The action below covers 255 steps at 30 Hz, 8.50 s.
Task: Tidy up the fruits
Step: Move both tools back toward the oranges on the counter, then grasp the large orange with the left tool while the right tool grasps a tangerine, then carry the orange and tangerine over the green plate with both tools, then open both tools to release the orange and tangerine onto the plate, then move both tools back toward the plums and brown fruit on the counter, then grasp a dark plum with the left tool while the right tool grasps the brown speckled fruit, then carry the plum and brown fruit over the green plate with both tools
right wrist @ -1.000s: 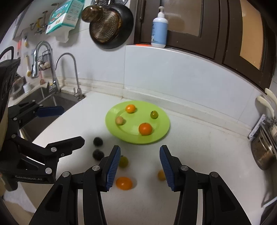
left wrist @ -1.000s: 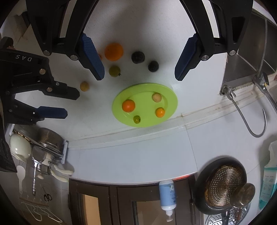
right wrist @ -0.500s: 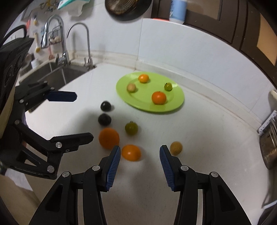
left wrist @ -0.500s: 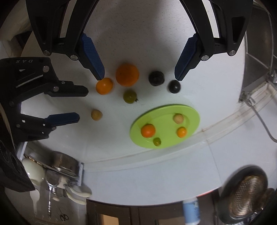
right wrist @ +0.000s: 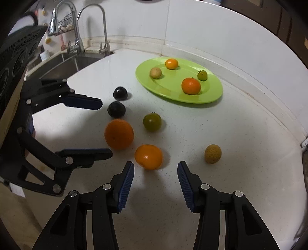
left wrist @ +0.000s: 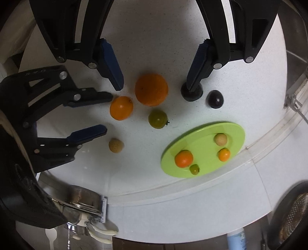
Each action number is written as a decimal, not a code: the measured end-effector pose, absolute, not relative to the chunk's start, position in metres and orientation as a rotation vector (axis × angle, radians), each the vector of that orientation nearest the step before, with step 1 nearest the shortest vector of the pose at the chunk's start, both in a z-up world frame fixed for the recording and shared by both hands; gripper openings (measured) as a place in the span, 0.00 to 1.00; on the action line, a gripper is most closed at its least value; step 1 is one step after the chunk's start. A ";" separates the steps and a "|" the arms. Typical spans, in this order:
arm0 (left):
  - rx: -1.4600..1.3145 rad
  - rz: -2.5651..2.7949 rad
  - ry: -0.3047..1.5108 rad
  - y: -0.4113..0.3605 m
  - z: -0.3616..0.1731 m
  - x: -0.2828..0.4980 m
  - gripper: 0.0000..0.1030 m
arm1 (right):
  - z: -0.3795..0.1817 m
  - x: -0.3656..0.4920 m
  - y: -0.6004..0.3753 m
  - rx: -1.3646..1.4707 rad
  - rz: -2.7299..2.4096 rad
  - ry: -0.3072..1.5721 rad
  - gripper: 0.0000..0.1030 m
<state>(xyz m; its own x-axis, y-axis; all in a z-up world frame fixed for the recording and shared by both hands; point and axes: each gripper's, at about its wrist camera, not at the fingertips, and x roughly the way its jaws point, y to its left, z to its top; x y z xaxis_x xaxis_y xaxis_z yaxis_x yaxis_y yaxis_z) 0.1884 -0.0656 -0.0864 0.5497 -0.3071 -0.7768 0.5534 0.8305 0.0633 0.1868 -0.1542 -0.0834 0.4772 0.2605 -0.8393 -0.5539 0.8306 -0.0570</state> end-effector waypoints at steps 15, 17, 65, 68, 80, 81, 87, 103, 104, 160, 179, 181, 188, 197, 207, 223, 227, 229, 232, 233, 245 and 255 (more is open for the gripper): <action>0.265 -0.566 0.908 -0.067 -0.099 0.210 0.46 | -0.099 0.204 -0.151 -0.288 0.573 0.993 0.46; 0.258 -0.569 0.918 -0.067 -0.100 0.211 0.43 | -0.100 0.205 -0.151 -0.279 0.578 0.996 0.44; 0.082 -0.342 0.667 -0.038 0.004 0.229 0.39 | 0.001 0.222 -0.167 0.001 0.418 0.725 0.33; 0.084 -0.334 0.649 -0.035 0.011 0.238 0.39 | 0.009 0.229 -0.165 -0.002 0.413 0.709 0.33; 0.042 -0.353 0.668 -0.031 0.025 0.287 0.39 | 0.023 0.277 -0.163 0.005 0.392 0.693 0.33; 0.043 -0.352 0.669 -0.031 0.025 0.291 0.39 | 0.024 0.282 -0.163 0.006 0.392 0.696 0.33; 0.070 -0.330 0.687 -0.035 0.021 0.319 0.39 | 0.019 0.312 -0.163 0.007 0.375 0.733 0.33; 0.041 -0.312 0.822 -0.031 -0.021 0.391 0.39 | -0.015 0.381 -0.156 -0.030 0.363 0.870 0.33; 0.040 -0.312 0.832 -0.031 -0.025 0.396 0.39 | -0.018 0.386 -0.155 -0.034 0.361 0.877 0.33; 0.097 -0.229 0.703 -0.024 0.025 0.299 0.67 | 0.019 0.306 -0.169 -0.011 0.345 0.714 0.46; 0.066 -0.179 0.749 -0.025 0.001 0.224 0.73 | 0.010 0.225 -0.184 -0.030 0.210 0.677 0.54; 0.060 -0.176 0.775 -0.026 -0.008 0.221 0.73 | 0.005 0.219 -0.187 -0.034 0.183 0.682 0.56; 0.083 -0.140 0.852 -0.033 -0.037 0.219 0.73 | -0.026 0.215 -0.203 0.000 0.115 0.776 0.56; 0.090 -0.121 0.948 -0.035 -0.073 0.223 0.73 | -0.067 0.216 -0.216 0.026 0.077 0.892 0.56; 0.058 -0.121 1.007 -0.034 -0.097 0.239 0.63 | -0.092 0.233 -0.219 0.041 0.074 0.950 0.56; 0.003 -0.169 1.041 -0.036 -0.106 0.248 0.30 | -0.105 0.247 -0.214 0.048 0.123 0.992 0.26; 0.001 -0.173 1.037 -0.036 -0.106 0.247 0.30 | -0.102 0.247 -0.213 0.049 0.135 0.984 0.26; -0.002 -0.179 1.028 -0.036 -0.103 0.245 0.30 | -0.100 0.245 -0.211 0.048 0.146 0.979 0.26; 0.004 -0.181 1.008 -0.035 -0.097 0.242 0.30 | -0.094 0.242 -0.208 0.052 0.169 0.967 0.26; 0.004 -0.183 1.003 -0.035 -0.095 0.241 0.30 | -0.092 0.241 -0.207 0.053 0.174 0.962 0.26; 0.020 -0.218 0.885 -0.031 -0.052 0.223 0.30 | -0.055 0.225 -0.191 0.072 0.251 0.881 0.26; 0.042 -0.239 0.809 -0.027 -0.025 0.221 0.30 | -0.024 0.219 -0.180 0.075 0.290 0.805 0.26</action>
<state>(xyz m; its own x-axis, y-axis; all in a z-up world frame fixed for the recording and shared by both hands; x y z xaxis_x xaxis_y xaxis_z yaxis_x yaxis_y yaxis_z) 0.2207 -0.0269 -0.0246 0.6647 -0.1951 -0.7212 0.2274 0.9723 -0.0534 0.2190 -0.1795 -0.0242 0.6556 0.2843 -0.6996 -0.2273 0.9578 0.1762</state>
